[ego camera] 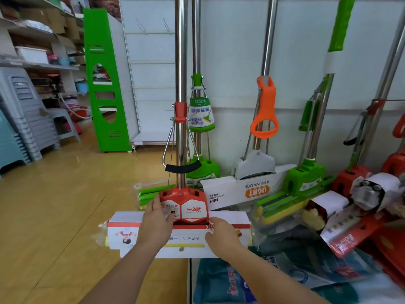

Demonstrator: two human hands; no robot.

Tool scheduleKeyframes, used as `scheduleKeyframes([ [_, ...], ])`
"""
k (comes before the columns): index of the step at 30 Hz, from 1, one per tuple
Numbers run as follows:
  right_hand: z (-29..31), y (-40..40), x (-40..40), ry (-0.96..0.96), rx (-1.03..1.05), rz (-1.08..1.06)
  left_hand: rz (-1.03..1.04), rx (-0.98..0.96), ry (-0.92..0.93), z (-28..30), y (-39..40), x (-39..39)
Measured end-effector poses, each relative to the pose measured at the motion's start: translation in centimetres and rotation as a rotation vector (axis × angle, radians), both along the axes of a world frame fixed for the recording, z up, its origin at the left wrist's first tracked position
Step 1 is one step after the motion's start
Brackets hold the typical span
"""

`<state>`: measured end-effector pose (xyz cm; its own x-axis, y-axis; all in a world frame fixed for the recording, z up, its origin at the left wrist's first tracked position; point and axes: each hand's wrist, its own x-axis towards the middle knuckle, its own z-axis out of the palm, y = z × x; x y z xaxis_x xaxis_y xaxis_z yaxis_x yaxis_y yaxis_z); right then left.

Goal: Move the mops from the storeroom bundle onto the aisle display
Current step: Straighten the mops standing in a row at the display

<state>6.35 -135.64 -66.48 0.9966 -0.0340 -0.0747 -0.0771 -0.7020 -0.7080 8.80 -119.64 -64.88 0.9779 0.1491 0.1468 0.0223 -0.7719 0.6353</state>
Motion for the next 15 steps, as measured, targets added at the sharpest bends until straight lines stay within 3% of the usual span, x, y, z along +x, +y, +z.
scheduleKeyframes([
  [6, -0.1, -0.3, -0.4, -0.006, 0.013, -0.002, 0.030, -0.034, -0.005, -0.1, -0.4, -0.7],
  [11, 0.0, -1.0, -0.9, -0.051, -0.008, -0.010, 0.110, -0.112, -0.159, -1.2, -2.2, -3.9],
  [15, -0.6, -1.5, -1.6, -0.091, -0.004, -0.032, -0.035, -0.037, -0.192, -3.5, -4.7, -6.9],
])
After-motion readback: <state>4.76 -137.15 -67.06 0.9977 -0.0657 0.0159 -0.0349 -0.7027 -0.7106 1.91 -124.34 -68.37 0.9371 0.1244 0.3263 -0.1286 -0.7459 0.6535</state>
